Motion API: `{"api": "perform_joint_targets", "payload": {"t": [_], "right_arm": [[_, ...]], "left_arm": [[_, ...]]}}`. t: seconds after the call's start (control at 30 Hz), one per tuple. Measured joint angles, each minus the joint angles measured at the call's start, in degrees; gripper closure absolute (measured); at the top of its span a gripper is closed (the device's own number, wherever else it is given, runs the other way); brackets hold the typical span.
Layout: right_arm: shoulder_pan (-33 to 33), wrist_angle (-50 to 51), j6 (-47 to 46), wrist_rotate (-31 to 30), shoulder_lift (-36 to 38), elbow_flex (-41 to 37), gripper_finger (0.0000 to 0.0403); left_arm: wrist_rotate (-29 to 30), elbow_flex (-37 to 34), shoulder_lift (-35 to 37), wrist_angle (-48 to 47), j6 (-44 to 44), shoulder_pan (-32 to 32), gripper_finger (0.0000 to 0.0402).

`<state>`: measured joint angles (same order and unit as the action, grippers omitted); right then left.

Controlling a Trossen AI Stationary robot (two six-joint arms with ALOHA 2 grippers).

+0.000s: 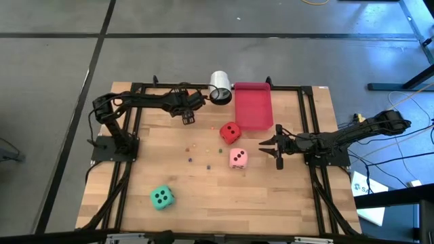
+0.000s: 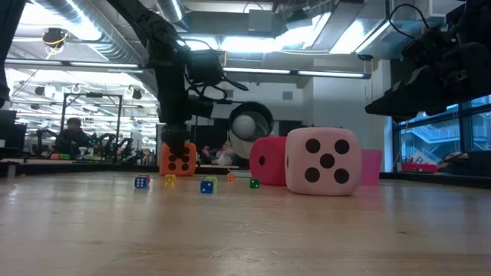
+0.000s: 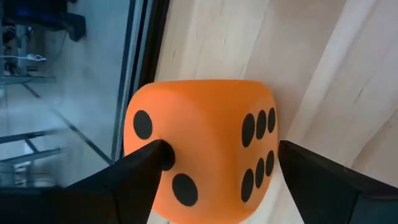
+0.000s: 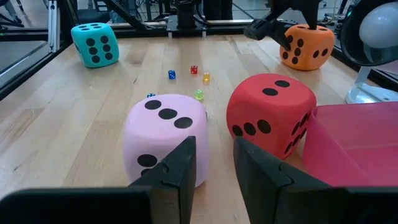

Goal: Pick & Place Dice
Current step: Put the big orange dice into the red bin

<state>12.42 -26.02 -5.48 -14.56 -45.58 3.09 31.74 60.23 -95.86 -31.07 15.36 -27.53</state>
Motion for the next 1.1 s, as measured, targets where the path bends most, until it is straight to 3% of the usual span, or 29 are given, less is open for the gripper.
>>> {"api": "perform_joint_targets", "payload": {"t": [0.17, 0.5, 0.9, 1.1], "right_arm": [[0.0, 0.1, 0.0, 0.0, 0.0, 0.0, 0.0294], [0.0, 0.1, 0.0, 0.0, 0.0, 0.0, 0.0294], [0.0, 0.1, 0.0, 0.0, 0.0, 0.0, 0.0294], [0.0, 0.1, 0.0, 0.0, 0.0, 0.0, 0.0294]], "left_arm": [[2.0, 0.1, -1.7, 0.0, 0.0, 0.1, 0.0093], [0.2, 0.0, -1.5, 0.0, -2.5, 0.1, 0.01], [-1.7, 0.0, -1.5, -0.2, -2.7, 0.1, 0.0225], [-2.6, 0.0, -2.9, -0.2, -2.7, 0.1, 0.0249]]}}
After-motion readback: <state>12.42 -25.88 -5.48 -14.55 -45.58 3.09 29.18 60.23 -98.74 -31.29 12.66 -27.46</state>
